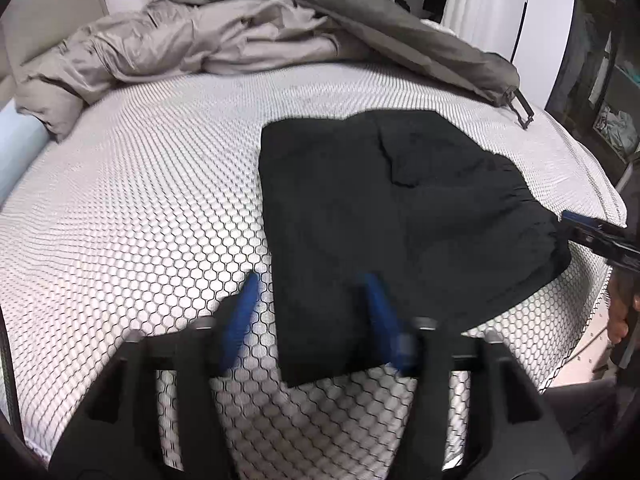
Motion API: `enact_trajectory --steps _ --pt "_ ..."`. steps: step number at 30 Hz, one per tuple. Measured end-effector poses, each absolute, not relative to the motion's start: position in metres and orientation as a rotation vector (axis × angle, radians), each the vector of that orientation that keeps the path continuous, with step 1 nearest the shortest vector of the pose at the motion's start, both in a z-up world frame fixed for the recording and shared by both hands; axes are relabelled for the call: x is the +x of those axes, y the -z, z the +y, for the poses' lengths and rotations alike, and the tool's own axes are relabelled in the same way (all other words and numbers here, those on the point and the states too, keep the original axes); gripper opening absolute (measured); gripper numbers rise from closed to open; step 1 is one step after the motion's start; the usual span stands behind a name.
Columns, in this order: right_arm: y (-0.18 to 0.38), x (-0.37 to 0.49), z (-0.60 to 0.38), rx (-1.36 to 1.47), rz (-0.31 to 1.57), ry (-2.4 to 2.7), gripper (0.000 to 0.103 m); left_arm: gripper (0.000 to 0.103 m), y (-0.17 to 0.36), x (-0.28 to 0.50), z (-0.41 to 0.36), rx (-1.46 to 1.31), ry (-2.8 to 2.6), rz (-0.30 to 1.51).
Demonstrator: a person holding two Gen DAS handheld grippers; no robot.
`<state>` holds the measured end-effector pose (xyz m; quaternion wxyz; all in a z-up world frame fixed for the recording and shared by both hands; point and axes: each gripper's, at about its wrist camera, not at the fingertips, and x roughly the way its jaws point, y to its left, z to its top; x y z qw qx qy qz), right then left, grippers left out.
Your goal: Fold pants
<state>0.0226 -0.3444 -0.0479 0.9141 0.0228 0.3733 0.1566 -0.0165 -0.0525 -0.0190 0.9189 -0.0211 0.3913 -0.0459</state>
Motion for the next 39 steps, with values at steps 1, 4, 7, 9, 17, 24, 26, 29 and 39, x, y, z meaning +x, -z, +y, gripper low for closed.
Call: enact_trajectory --steps 1,4,7,9,17,24,26,29,39 --pt "0.042 0.013 -0.342 0.024 0.734 -0.325 0.082 0.077 0.012 -0.016 -0.053 -0.037 0.082 0.770" --pt "0.026 0.000 -0.331 -0.026 0.660 -0.341 0.089 0.081 -0.001 -0.032 -0.064 -0.021 0.084 0.710" --pt "0.011 -0.018 -0.324 -0.031 0.604 -0.343 0.099 0.093 -0.014 -0.058 -0.072 -0.037 0.091 0.666" --pt "0.003 -0.026 -0.323 -0.014 0.571 -0.347 0.103 0.102 -0.022 -0.074 -0.077 -0.041 0.089 0.627" --pt "-0.001 -0.066 -0.330 0.050 0.397 -0.395 0.103 0.102 -0.040 -0.118 -0.097 -0.009 0.074 0.512" --pt "0.013 -0.075 -0.316 -0.045 0.368 -0.350 0.103 0.102 -0.031 -0.114 -0.101 -0.019 0.090 0.515" --pt "0.015 -0.077 -0.313 -0.043 0.359 -0.360 0.103 0.102 -0.029 -0.109 -0.101 -0.008 0.098 0.505" --pt "0.016 -0.079 -0.310 -0.032 0.342 -0.373 0.103 0.102 -0.027 -0.109 -0.103 -0.002 0.102 0.492" --pt "0.026 -0.073 -0.303 -0.019 0.370 -0.374 0.103 0.102 -0.024 -0.101 -0.092 -0.032 0.077 0.494"
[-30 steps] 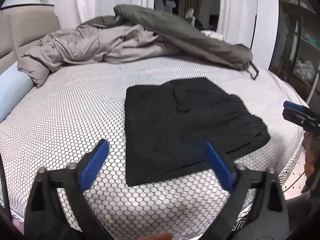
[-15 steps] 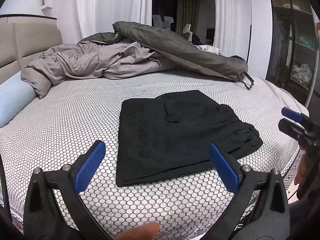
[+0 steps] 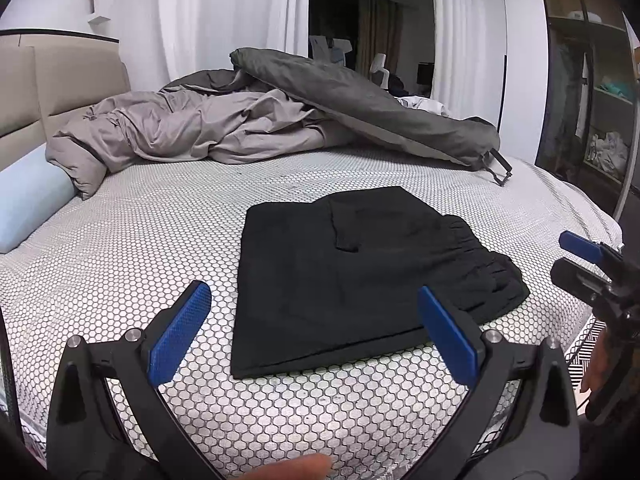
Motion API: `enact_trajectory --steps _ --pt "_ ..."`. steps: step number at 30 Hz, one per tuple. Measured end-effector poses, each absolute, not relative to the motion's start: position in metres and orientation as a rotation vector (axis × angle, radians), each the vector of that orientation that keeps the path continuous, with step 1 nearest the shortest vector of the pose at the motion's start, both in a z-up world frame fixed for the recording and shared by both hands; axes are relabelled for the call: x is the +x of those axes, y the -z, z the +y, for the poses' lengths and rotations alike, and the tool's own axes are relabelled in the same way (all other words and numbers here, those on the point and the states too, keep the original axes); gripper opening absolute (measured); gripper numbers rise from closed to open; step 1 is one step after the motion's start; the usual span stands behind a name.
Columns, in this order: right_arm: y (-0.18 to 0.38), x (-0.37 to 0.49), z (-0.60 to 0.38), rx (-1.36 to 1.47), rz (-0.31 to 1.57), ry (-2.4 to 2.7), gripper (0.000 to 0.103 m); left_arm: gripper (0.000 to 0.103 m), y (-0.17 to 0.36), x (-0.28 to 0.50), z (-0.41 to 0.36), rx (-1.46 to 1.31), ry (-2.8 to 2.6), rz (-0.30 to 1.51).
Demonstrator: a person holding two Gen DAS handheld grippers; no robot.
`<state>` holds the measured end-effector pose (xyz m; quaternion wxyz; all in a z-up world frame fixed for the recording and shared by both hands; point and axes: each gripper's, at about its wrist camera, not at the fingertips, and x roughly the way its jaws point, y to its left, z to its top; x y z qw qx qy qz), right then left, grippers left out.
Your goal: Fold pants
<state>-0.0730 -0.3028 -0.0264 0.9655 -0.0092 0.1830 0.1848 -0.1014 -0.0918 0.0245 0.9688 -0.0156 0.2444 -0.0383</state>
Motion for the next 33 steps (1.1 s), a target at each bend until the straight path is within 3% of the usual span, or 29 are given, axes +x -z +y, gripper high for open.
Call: enact_trajectory --steps 33 --pt "0.027 -0.069 -0.303 -0.037 0.375 -0.364 0.103 0.102 -0.014 -0.094 -0.076 -0.036 0.054 0.511"
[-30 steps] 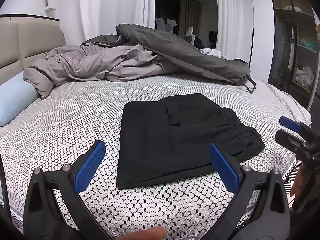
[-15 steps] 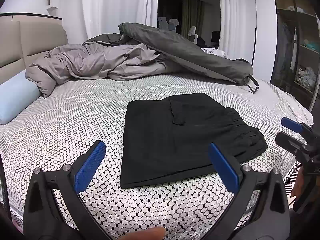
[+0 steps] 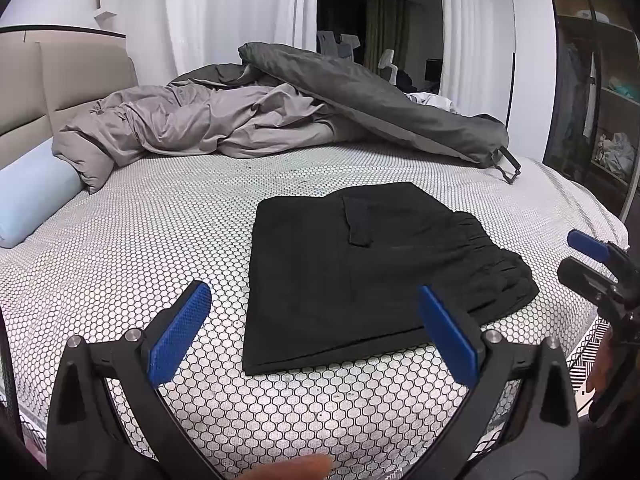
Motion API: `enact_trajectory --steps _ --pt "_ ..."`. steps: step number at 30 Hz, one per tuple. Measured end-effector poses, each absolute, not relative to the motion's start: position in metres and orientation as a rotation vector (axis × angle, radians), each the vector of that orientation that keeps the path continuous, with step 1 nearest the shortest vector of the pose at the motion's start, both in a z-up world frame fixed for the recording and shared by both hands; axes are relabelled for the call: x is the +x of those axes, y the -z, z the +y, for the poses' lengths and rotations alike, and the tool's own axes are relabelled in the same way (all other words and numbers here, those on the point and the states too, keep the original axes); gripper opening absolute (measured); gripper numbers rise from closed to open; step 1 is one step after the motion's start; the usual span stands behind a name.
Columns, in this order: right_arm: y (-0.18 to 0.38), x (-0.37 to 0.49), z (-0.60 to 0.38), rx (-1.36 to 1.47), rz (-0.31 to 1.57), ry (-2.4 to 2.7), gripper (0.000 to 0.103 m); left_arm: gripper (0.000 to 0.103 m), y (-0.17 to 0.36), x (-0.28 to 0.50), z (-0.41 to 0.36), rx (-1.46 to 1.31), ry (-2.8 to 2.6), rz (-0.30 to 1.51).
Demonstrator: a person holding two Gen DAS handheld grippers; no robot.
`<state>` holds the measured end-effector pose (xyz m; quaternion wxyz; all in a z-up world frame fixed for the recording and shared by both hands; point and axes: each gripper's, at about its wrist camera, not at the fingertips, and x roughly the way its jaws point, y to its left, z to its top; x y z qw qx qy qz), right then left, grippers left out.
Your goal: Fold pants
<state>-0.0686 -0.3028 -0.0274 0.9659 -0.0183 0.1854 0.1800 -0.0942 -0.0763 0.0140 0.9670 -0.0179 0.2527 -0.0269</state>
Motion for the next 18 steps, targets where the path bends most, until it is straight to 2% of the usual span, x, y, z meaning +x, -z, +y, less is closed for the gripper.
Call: enact_trajectory --steps 18 --pt "0.0254 -0.0677 -0.3012 -0.042 0.377 -0.366 0.103 0.102 -0.0127 -0.0922 -0.0725 -0.026 0.061 0.507"
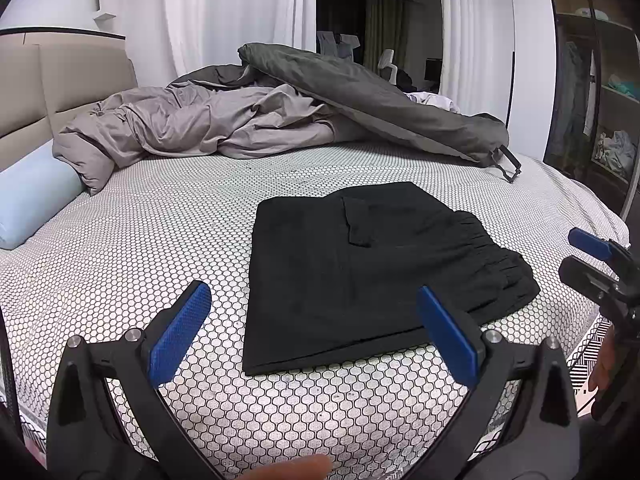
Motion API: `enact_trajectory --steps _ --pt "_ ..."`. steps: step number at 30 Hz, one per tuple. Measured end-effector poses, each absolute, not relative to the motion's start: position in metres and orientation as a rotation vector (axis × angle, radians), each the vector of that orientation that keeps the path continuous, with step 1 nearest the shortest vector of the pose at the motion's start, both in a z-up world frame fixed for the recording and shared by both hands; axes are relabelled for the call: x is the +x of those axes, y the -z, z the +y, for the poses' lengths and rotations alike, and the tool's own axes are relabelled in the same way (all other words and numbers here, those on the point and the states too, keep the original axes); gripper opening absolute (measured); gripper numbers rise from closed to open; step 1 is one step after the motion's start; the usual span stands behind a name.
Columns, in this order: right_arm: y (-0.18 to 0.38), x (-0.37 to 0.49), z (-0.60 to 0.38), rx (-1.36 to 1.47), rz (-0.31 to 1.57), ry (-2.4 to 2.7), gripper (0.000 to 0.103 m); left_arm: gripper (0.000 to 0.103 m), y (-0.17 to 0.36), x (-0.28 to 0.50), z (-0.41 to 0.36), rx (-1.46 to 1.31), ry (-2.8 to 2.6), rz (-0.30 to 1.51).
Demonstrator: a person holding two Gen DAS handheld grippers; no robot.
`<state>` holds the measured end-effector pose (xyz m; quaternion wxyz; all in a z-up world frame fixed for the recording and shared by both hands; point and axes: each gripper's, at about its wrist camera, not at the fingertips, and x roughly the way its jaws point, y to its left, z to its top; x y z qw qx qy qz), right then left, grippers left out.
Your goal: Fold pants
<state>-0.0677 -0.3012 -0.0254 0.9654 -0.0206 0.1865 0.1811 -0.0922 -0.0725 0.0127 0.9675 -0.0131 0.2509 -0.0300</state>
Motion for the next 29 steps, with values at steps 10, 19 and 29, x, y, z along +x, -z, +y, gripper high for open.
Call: enact_trajectory --steps 10,19,29 --pt "0.025 -0.068 -0.301 -0.042 0.376 -0.366 0.103 0.102 -0.012 -0.092 -0.073 -0.026 0.058 0.506" --pt "0.025 -0.068 -0.300 -0.041 0.375 -0.366 0.103 0.102 -0.014 -0.093 -0.068 -0.027 0.055 0.500" --pt "0.027 -0.065 -0.298 -0.051 0.382 -0.369 0.103 0.102 -0.016 -0.096 -0.060 -0.015 0.056 0.490"
